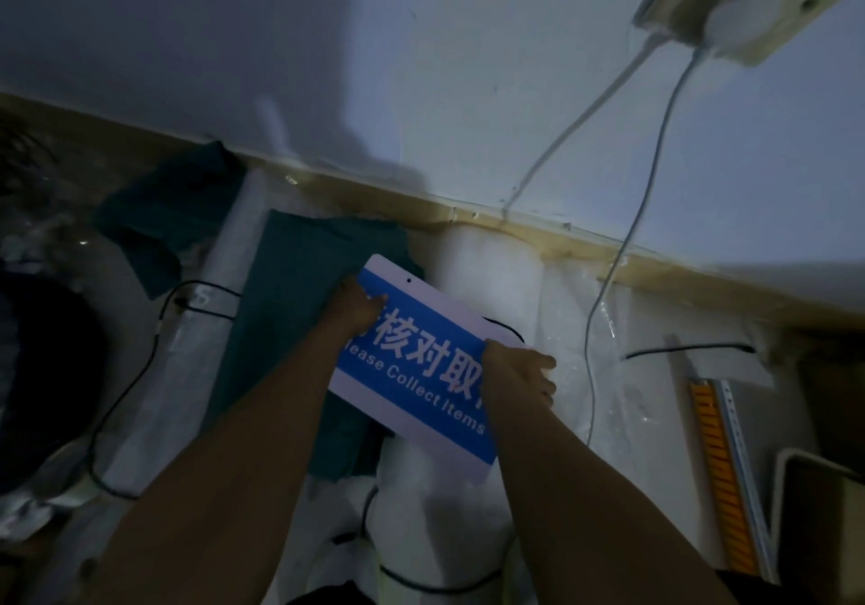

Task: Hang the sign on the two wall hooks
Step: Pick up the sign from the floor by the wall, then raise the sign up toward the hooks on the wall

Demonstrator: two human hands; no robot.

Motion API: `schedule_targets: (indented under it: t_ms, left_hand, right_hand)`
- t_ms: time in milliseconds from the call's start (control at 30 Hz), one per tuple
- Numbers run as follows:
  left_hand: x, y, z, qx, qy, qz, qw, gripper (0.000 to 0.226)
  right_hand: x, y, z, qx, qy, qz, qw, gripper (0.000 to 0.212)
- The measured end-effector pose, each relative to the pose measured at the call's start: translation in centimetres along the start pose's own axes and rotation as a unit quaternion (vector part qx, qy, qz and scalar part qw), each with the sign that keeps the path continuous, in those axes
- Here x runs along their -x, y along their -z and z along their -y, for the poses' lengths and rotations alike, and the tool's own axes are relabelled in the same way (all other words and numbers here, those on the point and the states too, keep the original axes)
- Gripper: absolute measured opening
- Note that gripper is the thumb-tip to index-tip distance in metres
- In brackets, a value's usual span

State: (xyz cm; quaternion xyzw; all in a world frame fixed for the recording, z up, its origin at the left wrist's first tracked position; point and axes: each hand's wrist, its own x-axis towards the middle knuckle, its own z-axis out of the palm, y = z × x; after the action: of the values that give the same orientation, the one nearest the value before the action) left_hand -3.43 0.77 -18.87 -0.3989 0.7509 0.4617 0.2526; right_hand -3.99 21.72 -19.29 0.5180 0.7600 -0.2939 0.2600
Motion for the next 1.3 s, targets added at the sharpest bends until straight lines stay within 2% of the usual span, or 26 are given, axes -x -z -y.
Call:
schedule_targets:
  t_ms: [67,133,167,267,400,600,767,1000,1067,1133,1200,1300]
  left_hand:
    - [0.9,1.0,-1.1,0.006,0.000,-0.018,1.000,0.066]
    - [1.8,2.5,-2.4,0.016,-0.020,-0.033,0.999,0.049]
    - [2.5,3.3,-2.9,0.016,-0.028,-0.039,0.999,0.046]
    - [3.4,5.9,-2.7,0.017,-0.036,-0.072,0.997,0.065]
    - [10.6,10.6,-7.2,0.047,-0.038,-0.080,0.995,0.055]
    - [22.1,17.8,-15.6,0.094,-0.050,-0.124,0.987,0.060]
    - [33.0,24.5,-23.6,0.087,-0.086,-0.145,0.982,0.064]
    - [51.0,33.3,-34.2,0.149,-0.137,-0.125,0.971,0.066]
    - [55.3,36.5,-37.2,0.170,-0.156,-0.122,0.965,0.062]
    - [59.7,39.2,-40.4,0.174,-0.205,-0.112,0.957,0.046]
    - [64.7,41.7,-43.7,0.176,-0.258,-0.105,0.944,0.027]
    - [71.7,45.0,-48.6,0.205,-0.326,-0.112,0.916,0.027]
  right_hand:
    - [1.0,1.2,-0.3,-0.053,-0.015,0.014,0.998,0.092]
    - [1.6,2.0,-0.2,-0.078,0.025,0.060,0.995,0.066]
    - [1.5,2.2,-0.3,-0.100,0.035,0.072,0.992,0.063]
    - [3.3,3.7,0.8,-0.114,0.062,0.074,0.989,0.082]
    - [11.1,10.3,4.3,-0.172,0.127,0.092,0.973,0.057]
    - [21.1,20.3,9.2,-0.212,0.166,0.122,0.955,0.056]
    - [30.4,30.5,12.5,-0.230,0.205,0.124,0.943,0.056]
    - [45.4,48.3,18.2,-0.218,0.337,0.108,0.909,0.045]
    - [49.9,53.6,20.0,-0.219,0.385,0.099,0.891,0.051]
    - [54.0,58.4,21.5,-0.224,0.423,0.090,0.873,0.062]
    - [58.0,63.2,22.6,-0.247,0.453,0.093,0.852,0.064]
    - [63.5,69.7,24.2,-0.296,0.481,0.108,0.818,0.061]
